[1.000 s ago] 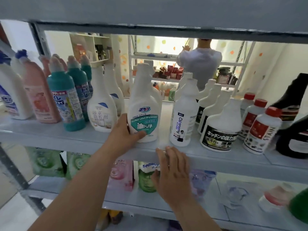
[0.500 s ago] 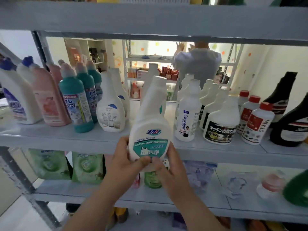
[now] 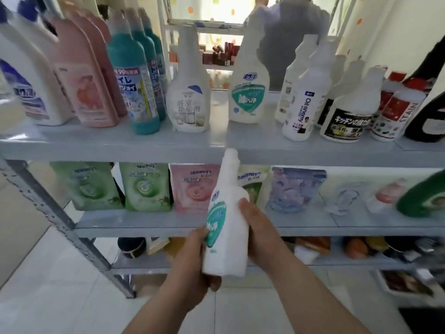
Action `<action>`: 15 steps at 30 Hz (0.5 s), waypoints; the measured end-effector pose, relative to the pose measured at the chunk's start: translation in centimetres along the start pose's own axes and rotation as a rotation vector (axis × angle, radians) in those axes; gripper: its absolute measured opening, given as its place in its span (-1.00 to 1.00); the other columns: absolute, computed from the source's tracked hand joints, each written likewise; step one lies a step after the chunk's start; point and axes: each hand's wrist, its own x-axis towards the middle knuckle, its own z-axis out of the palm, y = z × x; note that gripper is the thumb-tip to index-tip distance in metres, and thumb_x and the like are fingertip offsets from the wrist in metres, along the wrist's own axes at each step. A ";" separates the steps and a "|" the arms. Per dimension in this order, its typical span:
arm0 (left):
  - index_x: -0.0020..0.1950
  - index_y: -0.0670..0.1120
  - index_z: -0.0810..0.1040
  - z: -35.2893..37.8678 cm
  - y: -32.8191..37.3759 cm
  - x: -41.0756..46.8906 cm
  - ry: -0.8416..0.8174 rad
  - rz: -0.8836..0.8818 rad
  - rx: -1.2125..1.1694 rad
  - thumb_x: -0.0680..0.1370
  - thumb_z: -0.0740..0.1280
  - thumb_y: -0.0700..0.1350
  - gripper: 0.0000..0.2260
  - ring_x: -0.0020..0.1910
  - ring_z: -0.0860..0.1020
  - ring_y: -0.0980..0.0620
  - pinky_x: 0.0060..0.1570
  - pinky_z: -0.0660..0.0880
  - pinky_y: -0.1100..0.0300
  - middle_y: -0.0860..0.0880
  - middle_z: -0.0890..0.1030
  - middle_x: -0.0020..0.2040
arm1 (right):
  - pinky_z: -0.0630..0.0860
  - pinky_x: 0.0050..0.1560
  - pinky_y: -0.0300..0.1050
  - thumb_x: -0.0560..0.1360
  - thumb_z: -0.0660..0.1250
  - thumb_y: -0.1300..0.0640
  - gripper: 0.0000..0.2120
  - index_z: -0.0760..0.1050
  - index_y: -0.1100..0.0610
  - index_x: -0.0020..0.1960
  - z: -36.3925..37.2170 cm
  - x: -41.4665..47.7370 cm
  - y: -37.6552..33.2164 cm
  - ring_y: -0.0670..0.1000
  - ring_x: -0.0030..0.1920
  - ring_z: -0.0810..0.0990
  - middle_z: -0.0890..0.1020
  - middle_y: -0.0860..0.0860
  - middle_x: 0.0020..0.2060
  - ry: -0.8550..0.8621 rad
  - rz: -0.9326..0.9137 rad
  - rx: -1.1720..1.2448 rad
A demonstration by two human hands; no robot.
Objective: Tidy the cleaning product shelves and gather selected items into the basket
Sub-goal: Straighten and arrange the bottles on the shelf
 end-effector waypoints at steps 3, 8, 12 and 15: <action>0.21 -0.19 0.58 -1.7 -1.4 -1.5 -0.065 -0.083 0.017 0.67 0.12 0.08 -0.60 -0.46 0.53 -0.09 -0.59 0.34 0.22 -0.17 0.62 -0.26 | 0.63 0.19 0.22 0.19 0.57 -0.26 -0.08 0.45 0.10 0.44 0.6 -1.2 1.2 0.28 0.22 0.66 0.67 0.24 0.23 0.039 0.109 0.073; 0.42 0.11 0.50 -4.3 -2.9 -2.7 -0.129 -0.025 0.186 0.61 0.28 0.10 -0.63 0.08 0.70 -0.06 -0.14 0.64 0.01 0.00 0.71 0.17 | 0.65 0.09 0.22 0.17 0.54 -0.05 -0.14 0.41 0.12 0.44 1.4 -3.2 3.2 0.24 0.08 0.66 0.64 0.23 0.13 0.012 0.028 0.067; 0.47 0.44 0.13 -5.7 -3.5 -4.0 -0.235 0.309 0.723 0.22 0.61 0.12 -0.04 0.22 0.50 0.29 0.05 0.60 0.24 0.39 0.40 0.30 | 0.64 0.13 0.15 0.20 0.53 0.00 -0.33 0.47 -0.08 0.30 2.4 -4.7 4.9 0.11 0.09 0.65 0.65 -0.01 0.01 0.025 -0.168 -0.159; 0.51 0.33 0.02 -6.4 -4.6 -4.4 -0.104 0.606 0.983 0.22 0.66 -0.06 0.09 0.40 0.26 0.19 0.22 0.38 0.28 0.49 0.08 0.32 | 0.59 0.16 0.21 0.26 0.51 0.08 -0.55 0.52 -0.01 0.14 2.8 -5.8 5.8 0.13 0.09 0.62 0.62 0.04 -0.02 -0.006 -0.302 -0.210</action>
